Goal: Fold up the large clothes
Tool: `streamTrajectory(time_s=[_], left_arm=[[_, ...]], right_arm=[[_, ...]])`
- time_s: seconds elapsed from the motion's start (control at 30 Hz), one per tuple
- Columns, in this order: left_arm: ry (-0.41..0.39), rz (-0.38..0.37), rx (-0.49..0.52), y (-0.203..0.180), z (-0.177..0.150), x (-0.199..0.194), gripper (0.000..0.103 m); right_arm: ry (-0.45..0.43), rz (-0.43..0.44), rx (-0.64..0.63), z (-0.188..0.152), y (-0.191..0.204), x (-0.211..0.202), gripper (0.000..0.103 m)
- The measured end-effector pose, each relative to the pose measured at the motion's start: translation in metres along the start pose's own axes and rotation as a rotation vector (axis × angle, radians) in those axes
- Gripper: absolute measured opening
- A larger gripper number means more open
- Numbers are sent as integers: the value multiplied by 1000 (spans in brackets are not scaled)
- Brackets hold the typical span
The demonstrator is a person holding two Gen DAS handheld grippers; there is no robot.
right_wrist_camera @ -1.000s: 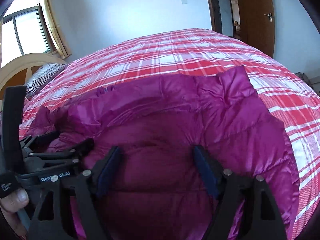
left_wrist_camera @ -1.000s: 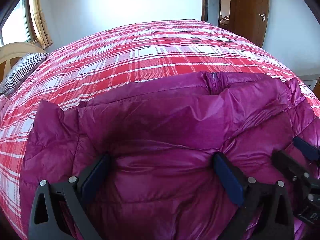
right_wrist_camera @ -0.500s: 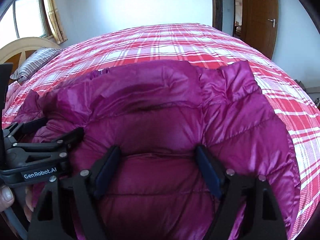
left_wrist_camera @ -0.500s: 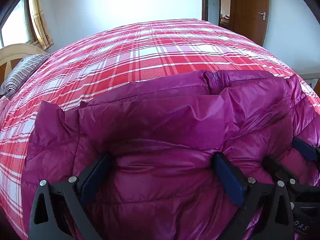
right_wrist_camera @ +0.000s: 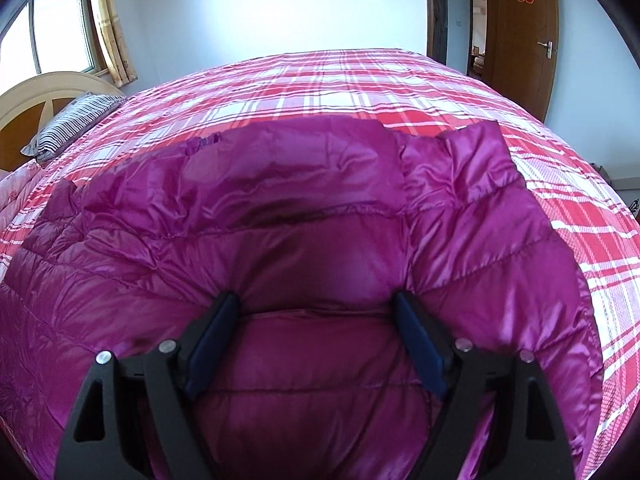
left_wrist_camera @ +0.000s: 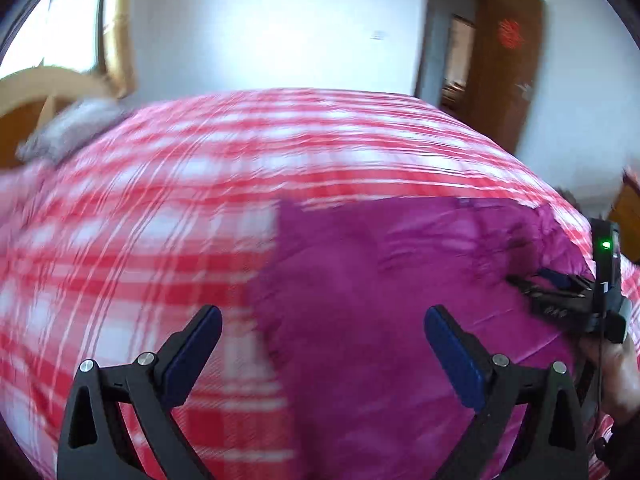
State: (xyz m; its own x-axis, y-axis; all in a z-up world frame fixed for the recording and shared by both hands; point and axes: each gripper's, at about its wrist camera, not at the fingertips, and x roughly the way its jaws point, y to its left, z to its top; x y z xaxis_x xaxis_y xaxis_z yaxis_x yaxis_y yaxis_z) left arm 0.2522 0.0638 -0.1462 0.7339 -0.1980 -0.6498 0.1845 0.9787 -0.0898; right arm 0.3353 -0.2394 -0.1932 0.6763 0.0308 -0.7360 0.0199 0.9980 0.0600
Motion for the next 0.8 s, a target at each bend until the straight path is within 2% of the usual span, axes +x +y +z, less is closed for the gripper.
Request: streamTrajectory(time_s=[0.07, 0.17, 0.23, 0.3, 0.33, 0.37, 0.47, 0.6, 0.7, 0.77, 0.8], left_arm=[[40, -52, -77, 25, -14, 7, 101], [54, -182, -192, 40, -31, 18, 101], [73, -255, -248, 43, -38, 31, 94], [106, -329, -279, 41, -43, 44, 55], [130, -356, -291, 39, -46, 52, 55], [114, -368, -295, 39, -47, 53, 52], [116, -431, -309, 41, -47, 50, 28], [85, -458, -287, 42, -49, 41, 20], [70, -492, -304, 48, -53, 35, 18], [49, -531, -316, 49, -50, 25, 17], [34, -547, -315, 47, -47, 17, 16]], right_arm=[[-1, -1, -1, 0, 1, 0, 84], [-2, -5, -5, -1, 2, -1, 84], [-5, -8, -6, -1, 3, -1, 84], [-6, -8, -7, -1, 4, -2, 84], [-7, -8, -7, -1, 4, -2, 84], [-9, -6, -6, -1, 4, -2, 84], [-15, 10, 5, -1, 0, -3, 84], [-14, 35, -9, -1, 2, -23, 84], [-40, 131, -21, -10, 12, -55, 84], [-11, 124, -85, -20, 25, -58, 84], [27, 89, -139, -27, 33, -51, 85]])
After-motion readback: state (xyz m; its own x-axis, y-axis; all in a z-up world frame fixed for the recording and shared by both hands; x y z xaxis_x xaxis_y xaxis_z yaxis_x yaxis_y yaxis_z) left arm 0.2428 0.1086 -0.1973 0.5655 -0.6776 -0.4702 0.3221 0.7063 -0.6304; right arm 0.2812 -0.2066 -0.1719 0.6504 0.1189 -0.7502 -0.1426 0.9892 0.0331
